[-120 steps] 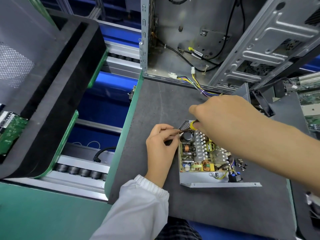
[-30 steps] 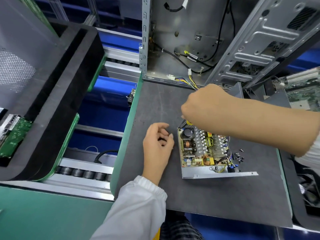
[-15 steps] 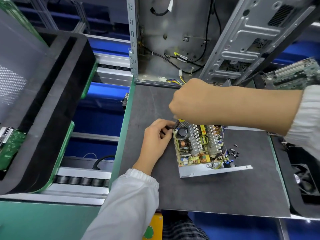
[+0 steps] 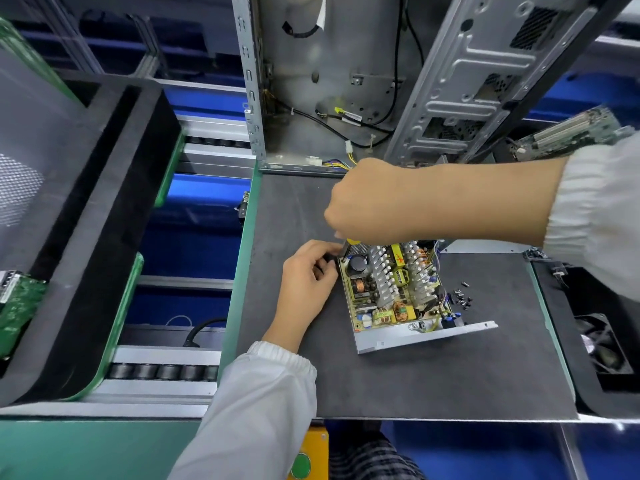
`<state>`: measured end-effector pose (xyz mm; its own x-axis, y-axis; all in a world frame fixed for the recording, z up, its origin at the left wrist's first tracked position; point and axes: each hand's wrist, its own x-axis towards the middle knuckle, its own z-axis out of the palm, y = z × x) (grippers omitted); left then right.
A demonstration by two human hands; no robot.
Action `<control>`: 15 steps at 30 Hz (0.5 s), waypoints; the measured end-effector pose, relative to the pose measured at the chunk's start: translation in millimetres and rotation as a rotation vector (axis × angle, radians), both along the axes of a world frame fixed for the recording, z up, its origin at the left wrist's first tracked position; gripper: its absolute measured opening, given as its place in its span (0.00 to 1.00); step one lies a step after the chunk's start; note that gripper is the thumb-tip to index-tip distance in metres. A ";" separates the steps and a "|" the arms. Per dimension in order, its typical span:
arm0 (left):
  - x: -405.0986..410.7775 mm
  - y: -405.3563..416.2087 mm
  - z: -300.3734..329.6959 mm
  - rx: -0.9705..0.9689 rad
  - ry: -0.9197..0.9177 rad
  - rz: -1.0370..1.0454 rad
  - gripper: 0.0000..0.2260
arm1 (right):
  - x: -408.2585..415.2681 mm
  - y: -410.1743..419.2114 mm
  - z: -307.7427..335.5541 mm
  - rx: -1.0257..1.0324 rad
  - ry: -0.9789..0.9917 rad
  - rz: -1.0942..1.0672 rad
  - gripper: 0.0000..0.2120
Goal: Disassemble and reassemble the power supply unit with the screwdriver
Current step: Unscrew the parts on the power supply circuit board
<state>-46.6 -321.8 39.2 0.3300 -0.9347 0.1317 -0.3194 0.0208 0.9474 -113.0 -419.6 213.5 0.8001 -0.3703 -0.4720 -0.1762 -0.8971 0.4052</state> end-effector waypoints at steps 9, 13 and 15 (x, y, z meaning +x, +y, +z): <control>-1.3 -1.8 -1.4 0.014 -0.029 -0.003 0.16 | -7.0 6.2 11.0 -0.048 0.096 0.132 0.07; -1.0 -2.0 -3.8 0.011 -0.064 -0.001 0.15 | -9.6 10.1 12.5 -0.167 0.165 0.266 0.09; -0.8 -2.8 -3.2 0.006 -0.076 -0.007 0.15 | -8.5 12.8 6.6 -0.191 0.184 0.216 0.15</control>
<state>-47.4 -324.5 36.0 0.3125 -0.9379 0.1505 -0.3903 0.0176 0.9205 -121.6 -406.9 220.1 0.7776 -0.2970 -0.5542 0.1012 -0.8108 0.5765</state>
